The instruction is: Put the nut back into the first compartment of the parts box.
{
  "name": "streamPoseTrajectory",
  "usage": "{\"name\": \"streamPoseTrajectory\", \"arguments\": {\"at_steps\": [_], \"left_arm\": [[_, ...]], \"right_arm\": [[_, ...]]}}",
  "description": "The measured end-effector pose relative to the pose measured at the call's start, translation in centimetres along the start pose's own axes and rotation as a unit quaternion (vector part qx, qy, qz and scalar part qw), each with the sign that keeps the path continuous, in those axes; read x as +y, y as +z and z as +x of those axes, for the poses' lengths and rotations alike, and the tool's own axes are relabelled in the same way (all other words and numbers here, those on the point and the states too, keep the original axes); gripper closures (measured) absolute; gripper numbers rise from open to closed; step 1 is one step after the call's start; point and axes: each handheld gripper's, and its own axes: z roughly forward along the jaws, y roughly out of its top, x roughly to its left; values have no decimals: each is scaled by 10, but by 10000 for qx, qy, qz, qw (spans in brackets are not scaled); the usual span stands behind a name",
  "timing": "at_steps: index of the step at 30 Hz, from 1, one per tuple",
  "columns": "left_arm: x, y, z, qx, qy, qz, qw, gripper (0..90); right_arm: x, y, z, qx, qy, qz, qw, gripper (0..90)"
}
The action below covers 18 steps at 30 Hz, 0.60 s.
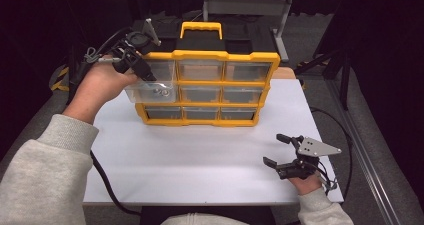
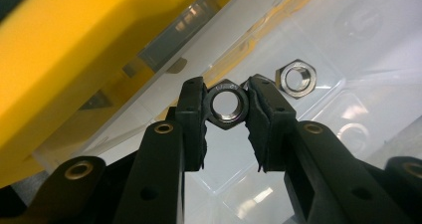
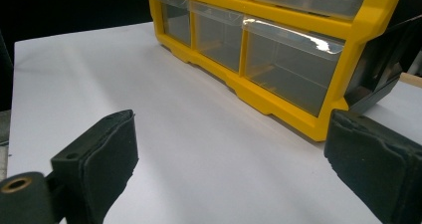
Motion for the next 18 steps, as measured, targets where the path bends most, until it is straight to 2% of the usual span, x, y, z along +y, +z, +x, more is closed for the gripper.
{"name": "streamPoseTrajectory", "arguments": {"at_steps": [2,10,18], "left_arm": [[1,3,1,-97,-9,76,9999,695],[2,3,0,-114,16,108,9999,674],[-3,-6,-3,24,64,-167,9998,566]], "right_arm": [[0,0,0,-1,0,-1,10000,71],[0,0,0,3,1,-8,10000,71],[0,0,0,4,-3,15,10000,71]]}}
